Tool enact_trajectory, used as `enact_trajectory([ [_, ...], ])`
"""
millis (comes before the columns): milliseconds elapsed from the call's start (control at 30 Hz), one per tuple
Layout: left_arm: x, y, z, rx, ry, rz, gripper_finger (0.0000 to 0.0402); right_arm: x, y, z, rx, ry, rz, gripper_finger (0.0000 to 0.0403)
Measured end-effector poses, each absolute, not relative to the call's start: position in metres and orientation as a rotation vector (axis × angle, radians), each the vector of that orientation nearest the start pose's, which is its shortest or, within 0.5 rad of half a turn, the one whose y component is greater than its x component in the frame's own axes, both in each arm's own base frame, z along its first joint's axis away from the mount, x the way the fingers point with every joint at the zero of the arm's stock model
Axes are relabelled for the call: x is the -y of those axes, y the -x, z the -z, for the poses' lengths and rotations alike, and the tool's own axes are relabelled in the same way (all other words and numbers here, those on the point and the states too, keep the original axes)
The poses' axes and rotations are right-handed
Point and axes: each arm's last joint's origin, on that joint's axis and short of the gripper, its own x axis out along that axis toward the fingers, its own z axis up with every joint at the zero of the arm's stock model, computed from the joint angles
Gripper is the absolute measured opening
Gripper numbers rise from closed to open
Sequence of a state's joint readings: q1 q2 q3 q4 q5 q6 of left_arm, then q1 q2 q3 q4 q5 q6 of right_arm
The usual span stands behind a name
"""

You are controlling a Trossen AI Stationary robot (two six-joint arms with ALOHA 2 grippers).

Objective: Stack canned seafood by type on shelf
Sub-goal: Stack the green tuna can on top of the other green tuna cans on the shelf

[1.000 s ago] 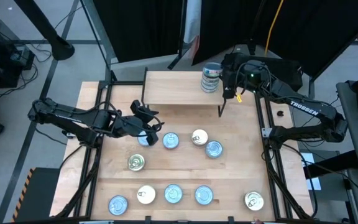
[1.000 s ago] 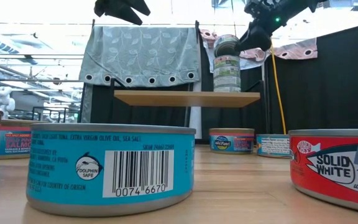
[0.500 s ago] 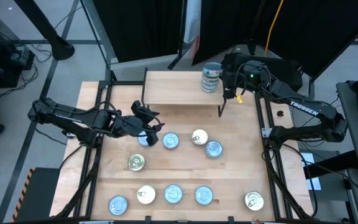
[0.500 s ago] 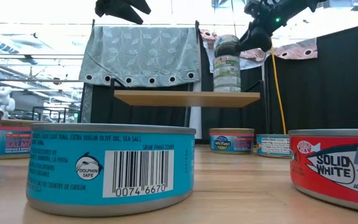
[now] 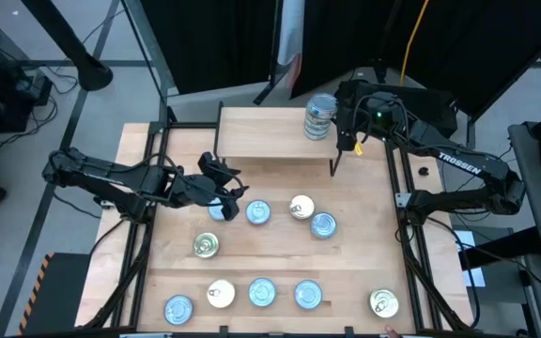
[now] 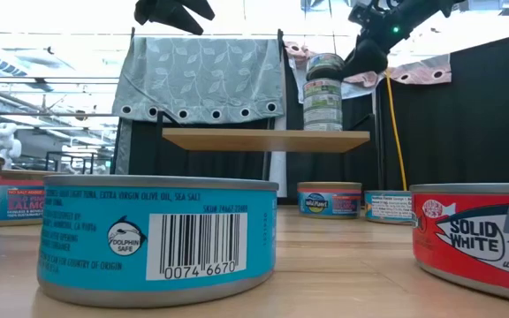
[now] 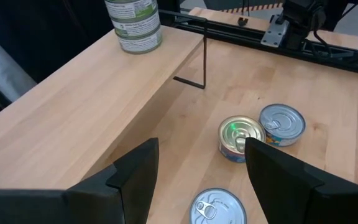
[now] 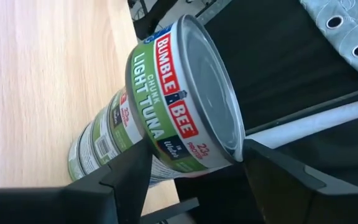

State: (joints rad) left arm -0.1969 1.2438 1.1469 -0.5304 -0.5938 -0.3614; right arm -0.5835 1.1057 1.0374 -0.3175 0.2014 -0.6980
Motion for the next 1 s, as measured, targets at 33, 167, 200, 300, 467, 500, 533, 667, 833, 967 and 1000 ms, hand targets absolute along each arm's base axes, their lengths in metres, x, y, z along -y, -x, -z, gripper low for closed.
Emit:
enact_trajectory([
  [33,0.035,-0.257,-0.336,-0.503,0.104,-0.481,0.0238,0.137,-0.196,-0.347,-0.632,0.565,0.608,0.0243],
  [167,0.035,-0.258,-0.336,-0.509,0.111,-0.460,0.0238,0.137,-0.198,-0.349,-0.583,0.508,0.619,0.0252],
  [200,0.035,-0.258,-0.335,-0.510,0.112,-0.459,0.0238,0.137,-0.198,-0.349,-0.575,0.499,0.623,0.0253],
  [300,0.036,-0.261,-0.333,-0.514,0.109,-0.459,0.0238,0.137,-0.198,-0.351,-0.566,0.475,0.630,0.0253],
  [467,0.037,-0.270,-0.328,-0.532,0.105,-0.414,0.0238,0.135,-0.195,-0.367,-0.535,0.433,0.647,0.0253],
  [500,0.038,-0.271,-0.326,-0.536,0.101,-0.404,0.0238,0.136,-0.196,-0.370,-0.535,0.419,0.649,0.0253],
  [533,0.038,-0.273,-0.326,-0.529,0.101,-0.394,0.0238,0.136,-0.195,-0.373,-0.530,0.406,0.652,0.0253],
  [667,0.037,-0.276,-0.329,-0.497,0.104,-0.383,0.0238,0.138,-0.197,-0.376,-0.550,0.363,0.655,0.0254],
  [833,0.037,-0.276,-0.330,-0.493,0.104,-0.380,0.0238,0.146,-0.206,-0.362,-0.622,0.334,0.645,0.0254],
  [967,0.037,-0.276,-0.330,-0.493,0.104,-0.380,0.0238,0.150,-0.210,-0.360,-0.635,0.343,0.687,0.0254],
  [1000,0.037,-0.276,-0.330,-0.493,0.104,-0.380,0.0238,0.150,-0.209,-0.360,-0.634,0.347,0.697,0.0254],
])
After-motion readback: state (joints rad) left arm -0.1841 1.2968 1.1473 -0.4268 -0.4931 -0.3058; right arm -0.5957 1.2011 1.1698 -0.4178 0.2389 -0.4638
